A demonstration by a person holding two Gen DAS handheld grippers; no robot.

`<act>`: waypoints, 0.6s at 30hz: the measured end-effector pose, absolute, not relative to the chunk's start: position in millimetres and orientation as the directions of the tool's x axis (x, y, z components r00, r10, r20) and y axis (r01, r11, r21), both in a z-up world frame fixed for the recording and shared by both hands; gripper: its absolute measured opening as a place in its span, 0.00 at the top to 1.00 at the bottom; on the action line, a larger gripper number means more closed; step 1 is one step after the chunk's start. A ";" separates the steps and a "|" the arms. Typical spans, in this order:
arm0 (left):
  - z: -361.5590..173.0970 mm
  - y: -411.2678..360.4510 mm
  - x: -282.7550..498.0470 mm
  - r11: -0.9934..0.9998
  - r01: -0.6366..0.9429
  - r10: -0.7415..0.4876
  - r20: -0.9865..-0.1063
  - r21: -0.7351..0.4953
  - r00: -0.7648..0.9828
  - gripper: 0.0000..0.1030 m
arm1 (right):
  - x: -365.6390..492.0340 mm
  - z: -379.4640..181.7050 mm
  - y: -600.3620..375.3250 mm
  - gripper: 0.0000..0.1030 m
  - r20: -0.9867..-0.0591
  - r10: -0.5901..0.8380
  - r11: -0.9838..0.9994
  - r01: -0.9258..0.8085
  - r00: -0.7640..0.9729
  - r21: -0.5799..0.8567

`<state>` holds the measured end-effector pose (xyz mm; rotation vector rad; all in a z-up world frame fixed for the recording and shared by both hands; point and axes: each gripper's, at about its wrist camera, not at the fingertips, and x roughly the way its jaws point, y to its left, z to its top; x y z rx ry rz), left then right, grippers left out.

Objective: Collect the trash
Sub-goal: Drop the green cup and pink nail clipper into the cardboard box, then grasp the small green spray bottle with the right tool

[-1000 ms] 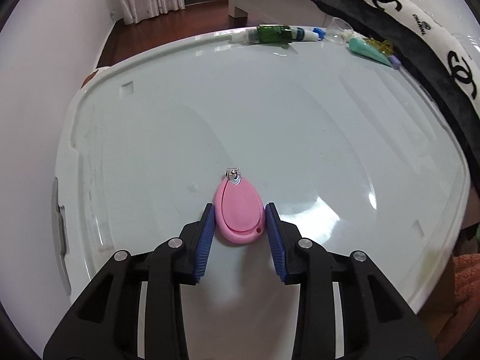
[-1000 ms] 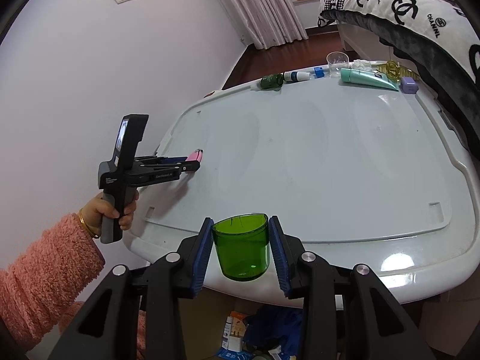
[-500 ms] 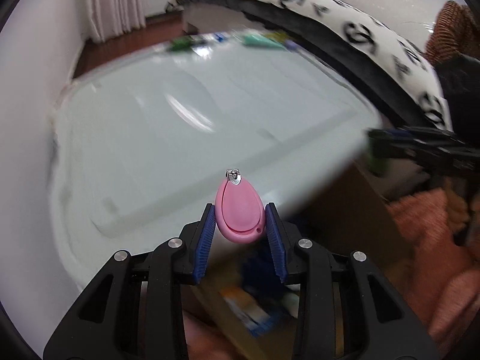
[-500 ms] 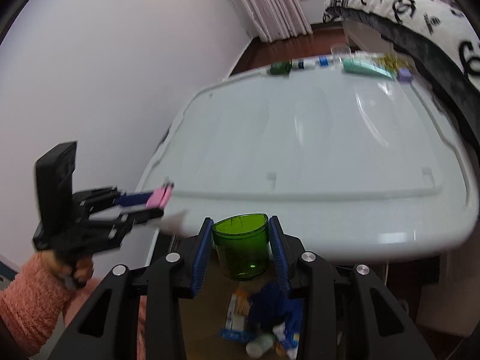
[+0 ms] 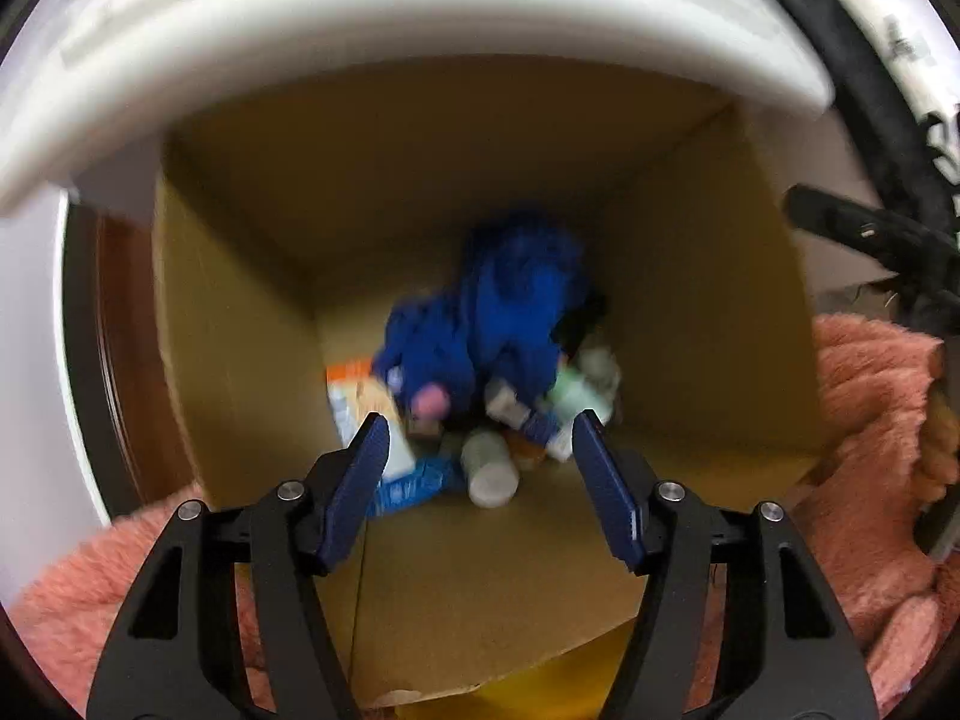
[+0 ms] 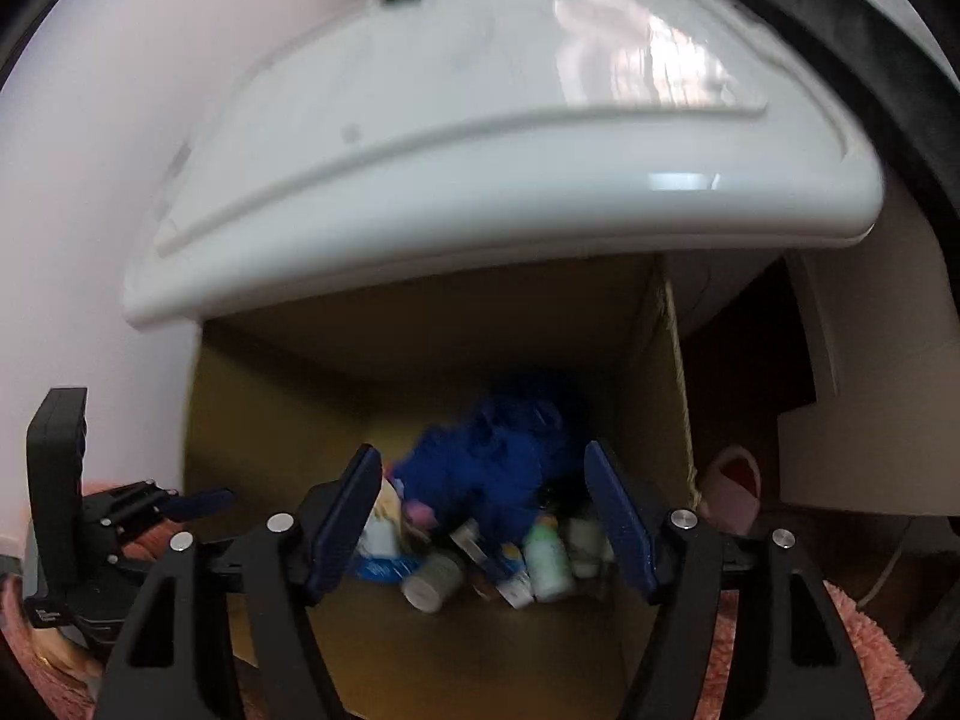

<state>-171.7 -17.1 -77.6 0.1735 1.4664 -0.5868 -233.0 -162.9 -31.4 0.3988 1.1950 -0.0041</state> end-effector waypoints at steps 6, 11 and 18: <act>2.0 -4.4 -113.3 0.896 0.360 -0.367 -0.888 -0.259 0.276 0.19 | -208.6 9.5 -180.5 0.31 -0.842 0.216 0.928 0.164 0.495 0.335; 37.9 7.4 -26.1 0.981 0.143 -0.183 -0.855 -0.129 0.485 0.18 | -123.5 63.5 -185.8 0.18 -0.758 0.200 0.951 0.062 0.621 0.302; 24.4 27.6 12.3 0.983 0.087 -0.185 -0.863 -0.163 0.470 0.18 | 67.3 68.3 -159.8 0.18 -0.782 0.178 0.984 -0.132 0.597 0.124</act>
